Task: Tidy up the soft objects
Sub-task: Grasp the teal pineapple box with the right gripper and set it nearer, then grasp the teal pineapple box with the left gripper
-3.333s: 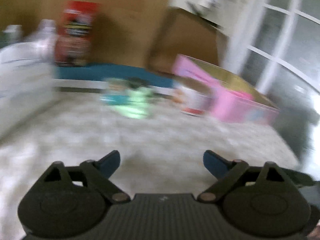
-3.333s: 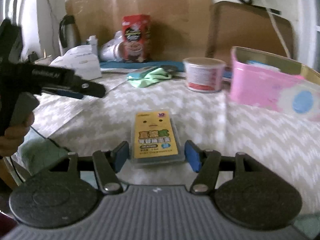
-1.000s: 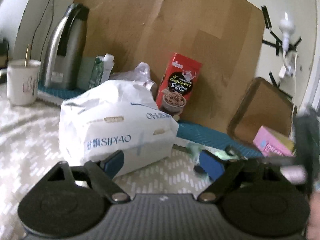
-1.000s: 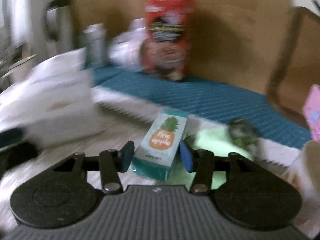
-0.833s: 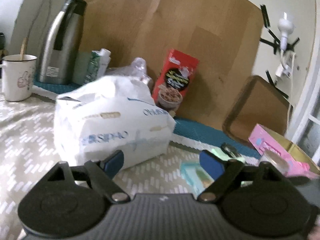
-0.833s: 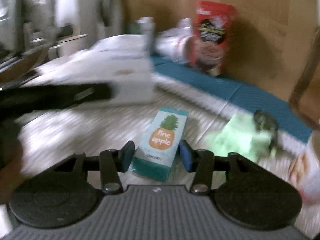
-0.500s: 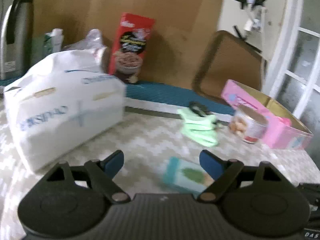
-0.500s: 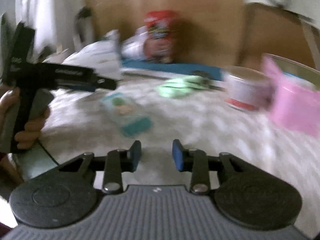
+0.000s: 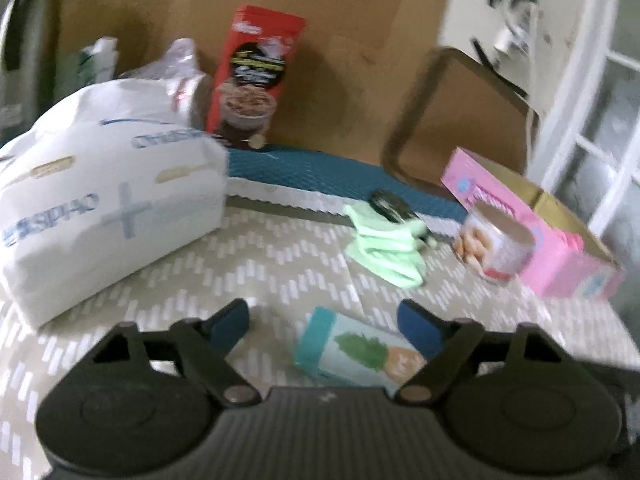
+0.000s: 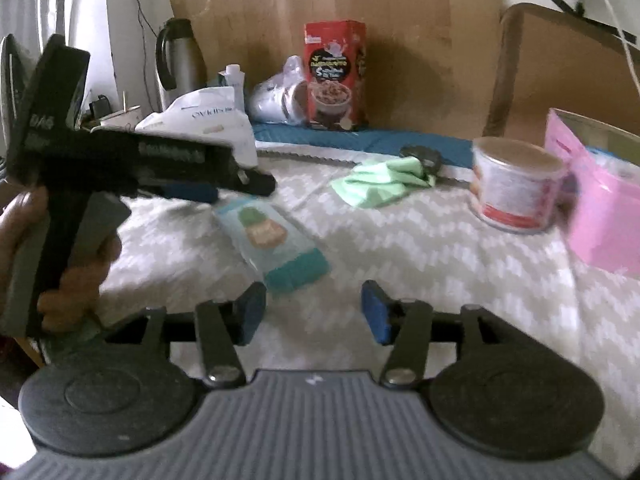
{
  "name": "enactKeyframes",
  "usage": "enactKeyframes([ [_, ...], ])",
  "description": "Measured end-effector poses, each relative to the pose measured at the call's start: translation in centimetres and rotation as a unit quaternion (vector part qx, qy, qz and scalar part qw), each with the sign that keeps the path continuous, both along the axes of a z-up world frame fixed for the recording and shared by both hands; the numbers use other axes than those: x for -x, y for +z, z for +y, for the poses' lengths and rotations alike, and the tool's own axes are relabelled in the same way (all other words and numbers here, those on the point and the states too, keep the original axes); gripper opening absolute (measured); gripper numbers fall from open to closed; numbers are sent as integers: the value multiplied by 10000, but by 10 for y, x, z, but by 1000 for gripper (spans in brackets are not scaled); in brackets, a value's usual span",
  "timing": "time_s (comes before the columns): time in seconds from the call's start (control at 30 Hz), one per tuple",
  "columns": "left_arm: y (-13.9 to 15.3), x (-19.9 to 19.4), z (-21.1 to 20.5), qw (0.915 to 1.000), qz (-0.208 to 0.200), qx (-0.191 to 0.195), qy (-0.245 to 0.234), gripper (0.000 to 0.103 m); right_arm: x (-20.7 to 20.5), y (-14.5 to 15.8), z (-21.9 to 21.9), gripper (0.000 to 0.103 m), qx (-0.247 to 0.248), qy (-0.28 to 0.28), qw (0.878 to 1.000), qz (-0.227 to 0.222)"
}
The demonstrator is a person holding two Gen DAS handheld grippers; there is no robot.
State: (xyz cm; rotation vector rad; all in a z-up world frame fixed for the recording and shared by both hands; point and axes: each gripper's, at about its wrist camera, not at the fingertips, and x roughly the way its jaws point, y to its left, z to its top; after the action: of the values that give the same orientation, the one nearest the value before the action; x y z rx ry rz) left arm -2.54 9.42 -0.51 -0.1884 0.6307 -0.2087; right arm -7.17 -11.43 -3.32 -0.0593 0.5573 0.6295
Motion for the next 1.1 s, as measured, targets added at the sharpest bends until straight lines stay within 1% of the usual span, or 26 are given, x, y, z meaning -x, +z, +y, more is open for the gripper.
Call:
enactKeyframes([
  [0.03, -1, 2, -6, 9998, -2, -102, -148, 68, -1, 0, 4, 59, 49, -15, 10000, -20],
  [0.07, -1, 5, -12, 9994, -5, -156, -298, 65, 1, 0, 8, 59, 119, -7, 9999, -68],
  [0.13, -2, 11, -27, 9979, -41, -416, -502, 64, 7, -2, 11, 59, 238, 77, 9995, -199],
  [0.2, -4, 16, -37, 9966, -72, -527, -623, 65, 11, -2, 10, 60, 291, 20, 9991, -295],
  [0.37, -5, 23, -43, 9965, -84, -491, -677, 65, 18, -7, -4, 58, 59, -121, 9995, -284],
  [0.4, -5, 24, -43, 9963, -87, -494, -692, 65, 22, -8, -5, 59, 33, -143, 9993, -337],
  [0.5, -5, 25, -44, 9962, -87, -518, -688, 68, 34, -15, -7, 60, -25, -252, 9979, -594],
  [0.57, -6, 25, -45, 9956, -81, -549, -753, 74, 37, -16, -8, 60, -52, -336, 9975, -623],
  [0.63, -6, 26, -49, 9946, -78, -681, -776, 87, 38, -17, -9, 61, -64, -400, 9970, -666],
  [0.7, -7, 26, -51, 9944, -41, -801, -682, 95, 41, -18, -9, 62, -81, -475, 9963, -716],
  [0.77, -7, 25, -49, 9949, -10, -769, -656, 96, 45, -21, -9, 66, -134, -579, 9953, -768],
  [0.83, -7, 25, -47, 9951, -5, -750, -641, 98, 47, -24, -9, 72, -180, -625, 9944, -829],
  [0.97, -7, 25, -47, 9953, 10, -758, -609, 100, 48, -25, -7, 75, -202, -718, 9934, -873],
  [1.1, -8, 24, -46, 9953, 20, -732, -627, 101, 46, -25, -6, 82, -170, -771, 9936, -806],
])
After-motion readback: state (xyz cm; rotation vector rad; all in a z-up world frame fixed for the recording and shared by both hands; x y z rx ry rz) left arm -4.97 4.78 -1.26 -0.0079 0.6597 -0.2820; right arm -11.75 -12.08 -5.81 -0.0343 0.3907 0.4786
